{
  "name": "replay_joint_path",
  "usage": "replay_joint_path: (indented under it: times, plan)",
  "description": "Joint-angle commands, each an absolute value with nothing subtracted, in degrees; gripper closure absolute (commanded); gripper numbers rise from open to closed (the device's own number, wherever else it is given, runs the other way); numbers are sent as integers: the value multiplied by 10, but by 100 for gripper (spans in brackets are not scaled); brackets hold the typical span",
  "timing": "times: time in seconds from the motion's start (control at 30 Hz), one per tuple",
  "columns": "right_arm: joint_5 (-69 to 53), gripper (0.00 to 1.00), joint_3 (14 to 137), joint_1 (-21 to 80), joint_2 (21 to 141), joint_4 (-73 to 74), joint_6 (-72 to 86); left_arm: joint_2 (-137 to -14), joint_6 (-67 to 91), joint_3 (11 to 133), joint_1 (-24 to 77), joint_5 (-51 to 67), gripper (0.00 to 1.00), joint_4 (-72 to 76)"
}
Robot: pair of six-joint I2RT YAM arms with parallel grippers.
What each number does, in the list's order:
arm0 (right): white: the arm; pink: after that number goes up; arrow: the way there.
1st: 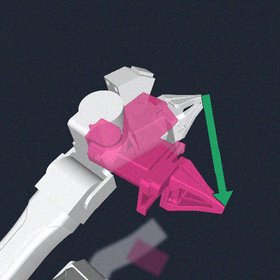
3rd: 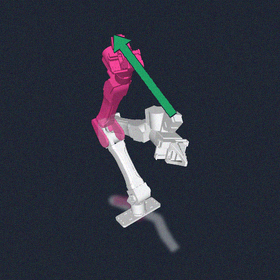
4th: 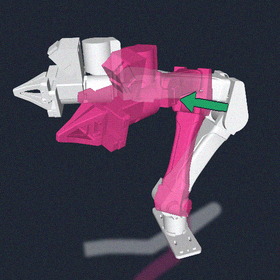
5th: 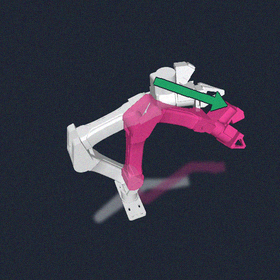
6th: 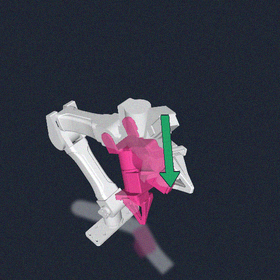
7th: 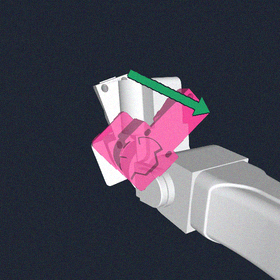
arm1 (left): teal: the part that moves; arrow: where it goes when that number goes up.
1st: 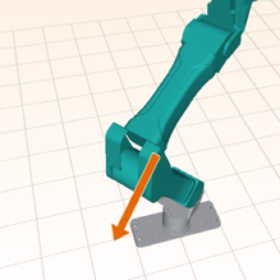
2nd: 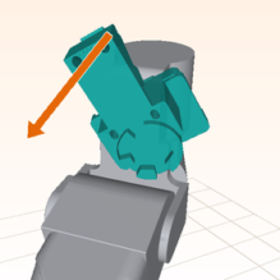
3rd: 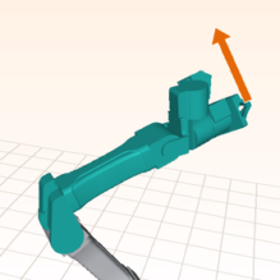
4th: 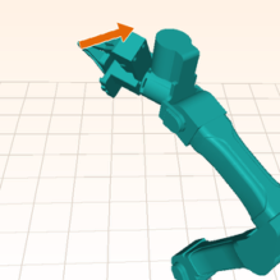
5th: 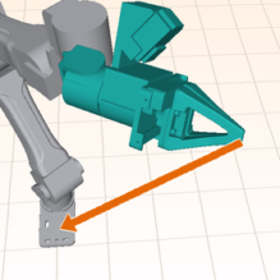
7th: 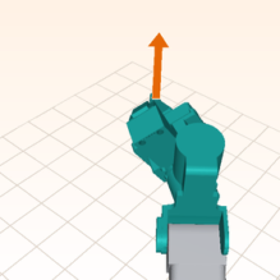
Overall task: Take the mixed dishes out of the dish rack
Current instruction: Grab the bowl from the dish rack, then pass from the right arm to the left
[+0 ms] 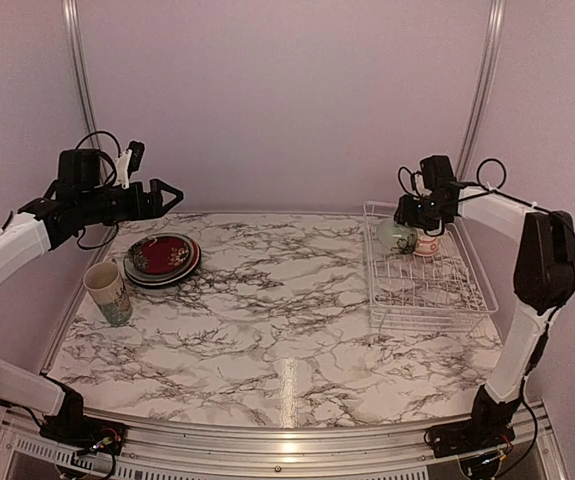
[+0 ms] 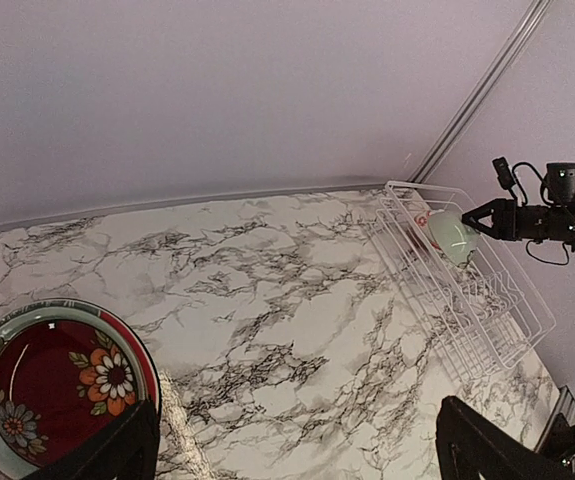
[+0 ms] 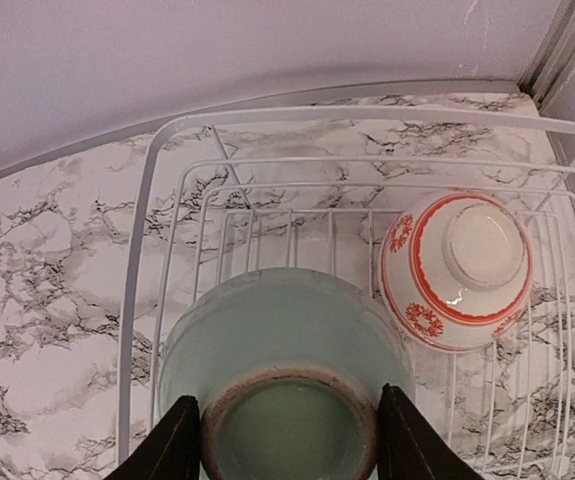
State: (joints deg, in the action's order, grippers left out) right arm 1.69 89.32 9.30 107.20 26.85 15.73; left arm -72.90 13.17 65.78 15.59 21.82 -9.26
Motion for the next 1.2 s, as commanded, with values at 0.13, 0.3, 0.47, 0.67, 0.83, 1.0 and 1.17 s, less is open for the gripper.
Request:
replay_joint_path:
  times: [0.13, 0.3, 0.47, 0.67, 0.83, 1.0, 1.17]
  plan:
    - [-180, 73, 805, 18, 966, 129, 237, -769, 253, 632, 165, 286, 1, -31]
    - [-283, 72, 747, -22, 936, 59, 285, -818, 396, 581, 200, 328, 1, 140]
    - [-368, 72, 721, -22, 927, 7, 331, -889, 482, 598, 253, 354, 2, 232]
    - [-369, 73, 708, 24, 900, -22, 346, -966, 600, 615, 298, 388, 2, 384]
    - [-362, 73, 709, 81, 896, -51, 367, -1029, 714, 629, 326, 404, 2, 537]
    - [-366, 72, 713, 140, 921, -92, 397, -1069, 780, 642, 338, 398, 1, 625]
    - [-373, 72, 723, 192, 952, -126, 420, -1082, 782, 646, 350, 389, 1, 628]
